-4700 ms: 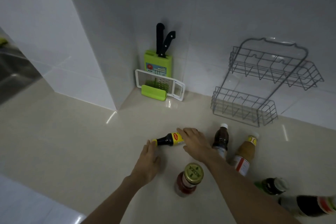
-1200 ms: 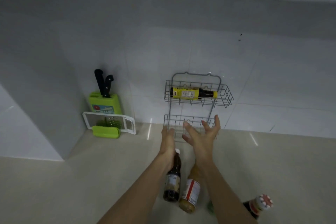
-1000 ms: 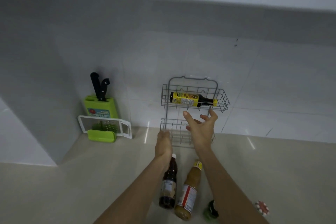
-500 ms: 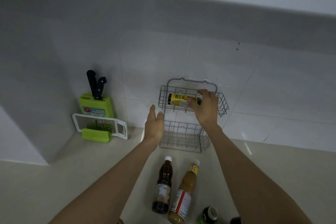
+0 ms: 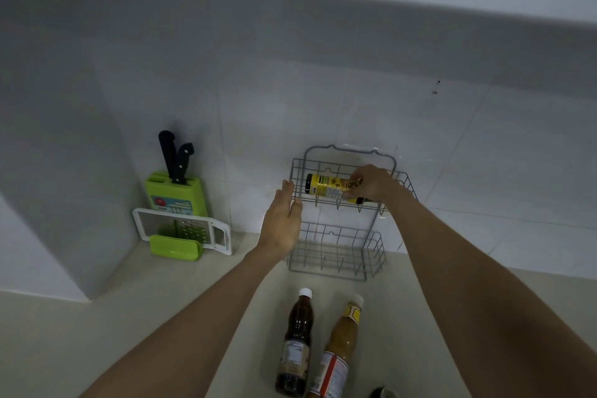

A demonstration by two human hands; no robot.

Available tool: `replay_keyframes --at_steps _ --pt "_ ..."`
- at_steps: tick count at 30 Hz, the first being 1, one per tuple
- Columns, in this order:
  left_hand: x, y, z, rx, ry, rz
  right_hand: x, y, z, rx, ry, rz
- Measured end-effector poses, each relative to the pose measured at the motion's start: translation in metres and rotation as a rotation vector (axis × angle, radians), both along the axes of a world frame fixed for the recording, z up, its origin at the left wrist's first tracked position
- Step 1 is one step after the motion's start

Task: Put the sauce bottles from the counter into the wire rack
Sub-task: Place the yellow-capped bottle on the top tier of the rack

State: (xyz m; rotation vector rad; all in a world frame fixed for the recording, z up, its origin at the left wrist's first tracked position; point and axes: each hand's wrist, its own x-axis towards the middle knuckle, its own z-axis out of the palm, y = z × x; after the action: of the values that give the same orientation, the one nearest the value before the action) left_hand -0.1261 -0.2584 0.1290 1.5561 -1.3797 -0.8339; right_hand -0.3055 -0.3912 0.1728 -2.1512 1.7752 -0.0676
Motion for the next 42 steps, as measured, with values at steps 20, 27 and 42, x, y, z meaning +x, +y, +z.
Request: replay_keyframes --at_steps 20,27,42 --pt "0.012 -0.002 0.001 -0.017 -0.152 -0.066 0.015 0.029 0.068 -0.325 0.116 0.086" --pt "0.016 -0.003 0.001 -0.002 -0.219 -0.074 0.030 0.022 0.077 -0.332 -0.162 0.091" --pt "0.021 -0.006 -0.002 -0.005 -0.260 -0.111 0.064 0.017 0.040 -0.263 -0.795 -0.090"
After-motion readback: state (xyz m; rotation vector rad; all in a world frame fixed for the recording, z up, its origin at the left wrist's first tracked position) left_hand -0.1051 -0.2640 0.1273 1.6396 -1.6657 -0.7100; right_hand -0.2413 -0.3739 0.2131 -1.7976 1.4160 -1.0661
